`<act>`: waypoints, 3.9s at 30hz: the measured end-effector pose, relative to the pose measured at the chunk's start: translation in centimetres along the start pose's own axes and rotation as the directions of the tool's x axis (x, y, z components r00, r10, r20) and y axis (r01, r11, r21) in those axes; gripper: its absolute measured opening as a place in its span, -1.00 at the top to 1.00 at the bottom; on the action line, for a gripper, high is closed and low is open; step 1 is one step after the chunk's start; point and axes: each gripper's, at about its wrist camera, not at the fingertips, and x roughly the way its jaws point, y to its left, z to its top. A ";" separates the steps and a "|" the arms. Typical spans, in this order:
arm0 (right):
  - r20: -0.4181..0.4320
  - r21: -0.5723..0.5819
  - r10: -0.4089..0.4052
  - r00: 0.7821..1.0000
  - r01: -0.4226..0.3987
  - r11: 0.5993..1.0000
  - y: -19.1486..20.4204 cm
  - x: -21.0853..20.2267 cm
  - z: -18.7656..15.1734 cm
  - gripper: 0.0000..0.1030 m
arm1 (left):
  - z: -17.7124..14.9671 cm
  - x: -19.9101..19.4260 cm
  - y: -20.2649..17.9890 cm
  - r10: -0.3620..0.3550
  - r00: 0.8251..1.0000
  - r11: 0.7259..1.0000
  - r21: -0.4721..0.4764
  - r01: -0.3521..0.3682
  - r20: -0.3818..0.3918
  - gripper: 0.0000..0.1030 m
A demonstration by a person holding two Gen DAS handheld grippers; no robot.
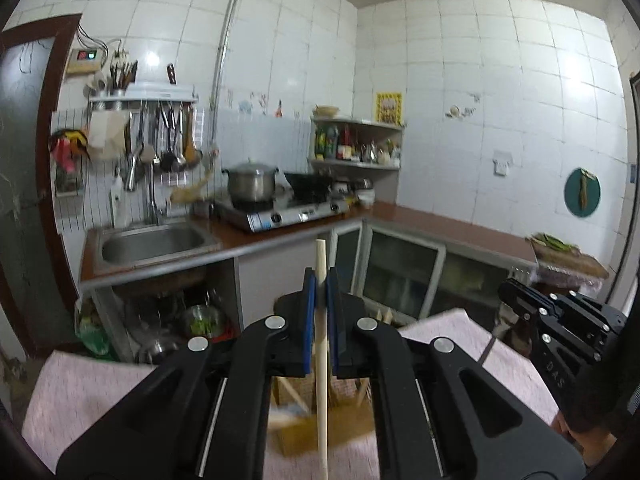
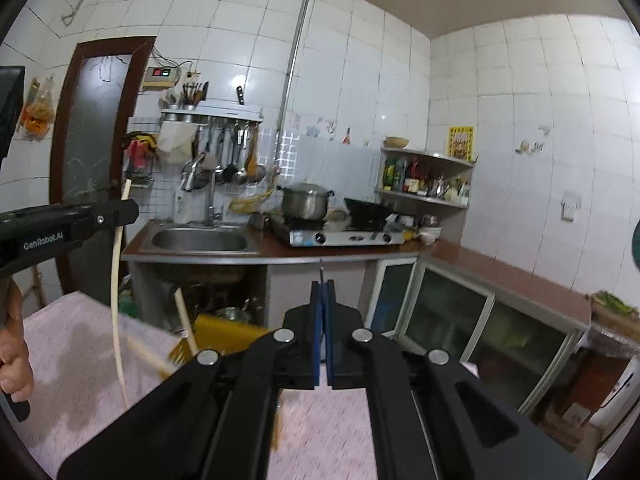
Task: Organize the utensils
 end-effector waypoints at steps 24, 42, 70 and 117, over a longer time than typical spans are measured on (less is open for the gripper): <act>-0.016 -0.119 -0.107 0.994 0.105 0.987 4.3 8.7 -2.0 0.97 | -4.8 9.1 2.8 0.038 0.999 0.999 -0.024 -0.037 0.017 0.91; -0.193 -0.054 0.088 0.977 -0.101 0.993 4.0 8.9 -7.4 0.39 | -8.0 7.1 5.6 0.011 0.994 0.997 -0.072 -0.019 -0.112 0.06; -0.123 0.202 0.000 0.992 0.025 0.979 2.1 -16.4 -17.5 -0.92 | -19.1 -19.1 1.5 0.164 0.986 0.986 -0.010 -0.164 -0.041 -0.90; -0.059 0.120 -0.143 0.988 0.149 0.982 4.5 -20.4 -22.0 -0.92 | -25.5 -19.4 -0.8 0.156 0.987 0.986 0.067 -0.153 -0.041 -0.90</act>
